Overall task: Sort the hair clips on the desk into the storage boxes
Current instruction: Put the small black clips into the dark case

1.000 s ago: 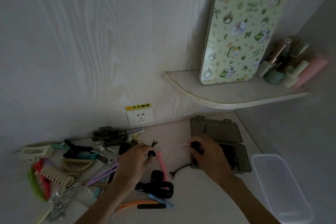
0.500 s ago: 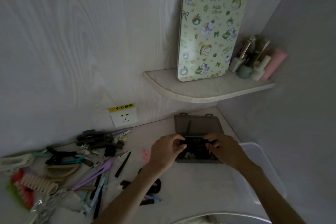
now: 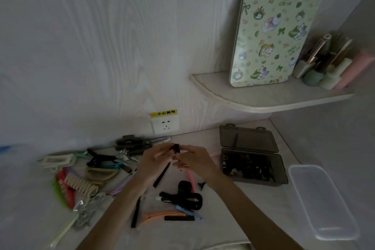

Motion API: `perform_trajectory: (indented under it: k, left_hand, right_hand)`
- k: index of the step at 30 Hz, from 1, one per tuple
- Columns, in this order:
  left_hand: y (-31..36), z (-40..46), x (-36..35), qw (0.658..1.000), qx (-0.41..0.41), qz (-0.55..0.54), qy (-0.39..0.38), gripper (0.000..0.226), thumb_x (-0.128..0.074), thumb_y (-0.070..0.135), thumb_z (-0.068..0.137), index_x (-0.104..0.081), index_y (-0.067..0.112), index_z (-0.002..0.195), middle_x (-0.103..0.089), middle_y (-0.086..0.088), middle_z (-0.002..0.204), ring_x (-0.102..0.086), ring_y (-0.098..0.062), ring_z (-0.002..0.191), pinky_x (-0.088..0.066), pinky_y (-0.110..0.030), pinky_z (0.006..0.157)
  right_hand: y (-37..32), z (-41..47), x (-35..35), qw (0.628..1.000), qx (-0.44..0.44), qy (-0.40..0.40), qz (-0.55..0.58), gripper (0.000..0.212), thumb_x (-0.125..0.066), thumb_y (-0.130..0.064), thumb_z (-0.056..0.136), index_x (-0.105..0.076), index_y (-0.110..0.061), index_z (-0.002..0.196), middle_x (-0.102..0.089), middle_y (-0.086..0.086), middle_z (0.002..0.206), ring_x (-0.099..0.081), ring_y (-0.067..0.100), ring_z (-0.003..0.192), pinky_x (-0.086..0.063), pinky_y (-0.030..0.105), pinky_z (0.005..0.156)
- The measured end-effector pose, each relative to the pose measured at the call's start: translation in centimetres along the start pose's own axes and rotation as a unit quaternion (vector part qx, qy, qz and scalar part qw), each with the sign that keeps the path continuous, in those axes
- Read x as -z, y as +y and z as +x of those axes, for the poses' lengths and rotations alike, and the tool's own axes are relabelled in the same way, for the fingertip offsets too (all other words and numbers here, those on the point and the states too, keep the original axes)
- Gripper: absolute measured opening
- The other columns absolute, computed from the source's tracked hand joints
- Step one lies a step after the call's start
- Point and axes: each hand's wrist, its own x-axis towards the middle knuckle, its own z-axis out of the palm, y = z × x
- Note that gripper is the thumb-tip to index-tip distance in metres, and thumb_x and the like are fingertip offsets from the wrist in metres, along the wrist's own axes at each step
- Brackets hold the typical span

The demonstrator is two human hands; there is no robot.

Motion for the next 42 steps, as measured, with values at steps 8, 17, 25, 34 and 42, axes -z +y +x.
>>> perform_trajectory:
  k: [8, 17, 25, 34, 42]
  left_hand:
    - [0.7, 0.2, 3.4, 0.986, 0.037, -0.045, 0.158, 0.019, -0.059, 0.007, 0.088, -0.063, 0.004, 0.106, -0.064, -0.004, 0.096, -0.061, -0.005, 0.073, -0.048, -0.002, 0.061]
    - [2.1, -0.1, -9.3, 0.994, -0.009, 0.062, -0.085, 0.011, -0.06, 0.031, 0.089, -0.066, 0.023, 0.092, -0.072, 0.001, 0.089, -0.068, -0.004, 0.08, -0.055, -0.029, 0.078]
    - [-0.1, 1.0, -9.3, 0.988, -0.015, 0.118, -0.097, 0.016, -0.059, 0.022, 0.087, -0.067, 0.021, 0.101, -0.07, 0.001, 0.105, -0.063, -0.005, 0.086, -0.05, -0.02, 0.077]
    - [-5.0, 0.4, 3.5, 0.859, -0.084, 0.505, 0.026, 0.036, -0.052, 0.017, 0.089, -0.054, 0.018, 0.124, -0.057, 0.001, 0.126, -0.046, -0.02, 0.122, -0.037, -0.035, 0.098]
    - [-4.8, 0.8, 5.6, 0.878, -0.089, 0.461, 0.091, 0.02, -0.065, 0.015, 0.073, -0.071, 0.019, 0.092, -0.071, 0.003, 0.092, -0.063, -0.021, 0.092, -0.045, -0.032, 0.078]
  right_hand:
    - [1.2, 1.3, 1.5, 0.996, -0.063, 0.049, -0.039, 0.02, -0.056, 0.002, 0.087, -0.053, -0.006, 0.105, -0.061, 0.006, 0.074, -0.059, 0.004, 0.039, -0.047, 0.014, 0.044]
    - [1.1, -3.5, 10.4, 0.968, 0.041, 0.229, -0.093, 0.016, -0.052, -0.005, 0.09, -0.063, -0.01, 0.101, -0.066, 0.001, 0.081, -0.063, 0.014, 0.071, -0.049, 0.024, 0.068]
    - [1.3, -5.6, 13.9, 0.953, 0.044, 0.193, -0.227, 0.02, -0.047, 0.0, 0.092, -0.063, -0.012, 0.093, -0.064, -0.001, 0.08, -0.06, 0.012, 0.067, -0.046, 0.018, 0.063]
    - [1.9, 3.9, 2.6, 0.888, 0.155, 0.048, -0.43, 0.032, -0.043, -0.007, 0.094, -0.056, -0.015, 0.122, -0.058, 0.004, 0.116, -0.054, 0.018, 0.099, -0.041, 0.022, 0.086]
    - [4.8, 10.3, -4.1, 0.718, 0.283, -0.016, -0.636, 0.048, -0.051, -0.001, 0.084, -0.049, -0.009, 0.132, -0.049, 0.018, 0.134, -0.05, 0.034, 0.116, -0.045, 0.04, 0.082]
